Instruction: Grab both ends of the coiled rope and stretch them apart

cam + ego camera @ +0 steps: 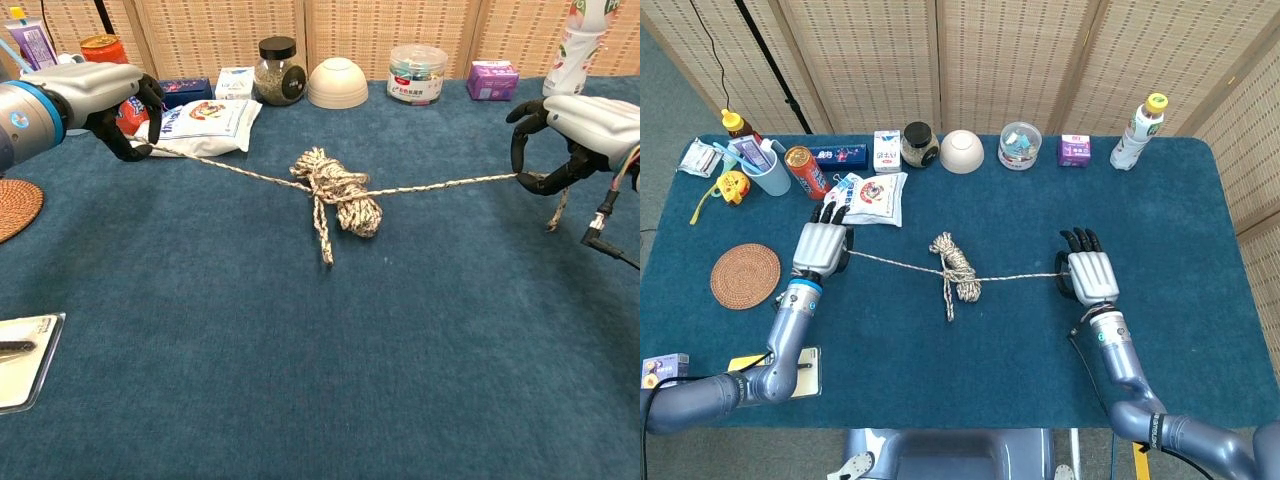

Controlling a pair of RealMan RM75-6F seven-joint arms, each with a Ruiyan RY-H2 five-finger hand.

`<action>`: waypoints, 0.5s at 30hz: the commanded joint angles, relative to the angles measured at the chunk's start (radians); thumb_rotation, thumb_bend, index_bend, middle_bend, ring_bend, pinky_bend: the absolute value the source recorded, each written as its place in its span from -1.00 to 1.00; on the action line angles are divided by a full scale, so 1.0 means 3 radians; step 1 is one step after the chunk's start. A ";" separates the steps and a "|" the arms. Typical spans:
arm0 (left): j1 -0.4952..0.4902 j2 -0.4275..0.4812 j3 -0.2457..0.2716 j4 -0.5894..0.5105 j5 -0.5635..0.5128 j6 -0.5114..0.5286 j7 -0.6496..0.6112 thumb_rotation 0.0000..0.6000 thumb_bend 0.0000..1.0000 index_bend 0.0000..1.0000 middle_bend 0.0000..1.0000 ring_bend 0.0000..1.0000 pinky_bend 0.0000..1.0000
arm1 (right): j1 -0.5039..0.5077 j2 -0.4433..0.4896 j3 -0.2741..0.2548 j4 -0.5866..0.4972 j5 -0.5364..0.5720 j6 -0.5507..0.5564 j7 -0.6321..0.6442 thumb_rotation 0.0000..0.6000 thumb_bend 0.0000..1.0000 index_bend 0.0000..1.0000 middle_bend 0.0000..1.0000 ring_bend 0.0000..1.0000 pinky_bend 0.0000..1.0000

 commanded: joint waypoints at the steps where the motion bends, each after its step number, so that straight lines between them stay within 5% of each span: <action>1: 0.0043 0.0069 0.0015 -0.0018 0.0008 0.0014 -0.0039 1.00 -0.15 0.25 -0.71 -0.97 -1.00 | -0.0011 0.0029 0.0001 -0.0008 -0.0009 0.0016 0.0006 1.00 0.04 0.30 -0.73 -1.00 -1.00; 15: 0.0192 0.0304 0.0031 -0.0024 0.0033 0.0033 -0.0214 1.00 -0.15 0.25 -0.71 -0.97 -1.00 | -0.0071 0.0176 -0.0018 -0.0042 -0.0018 0.0065 0.0002 1.00 0.04 0.30 -0.73 -1.00 -1.00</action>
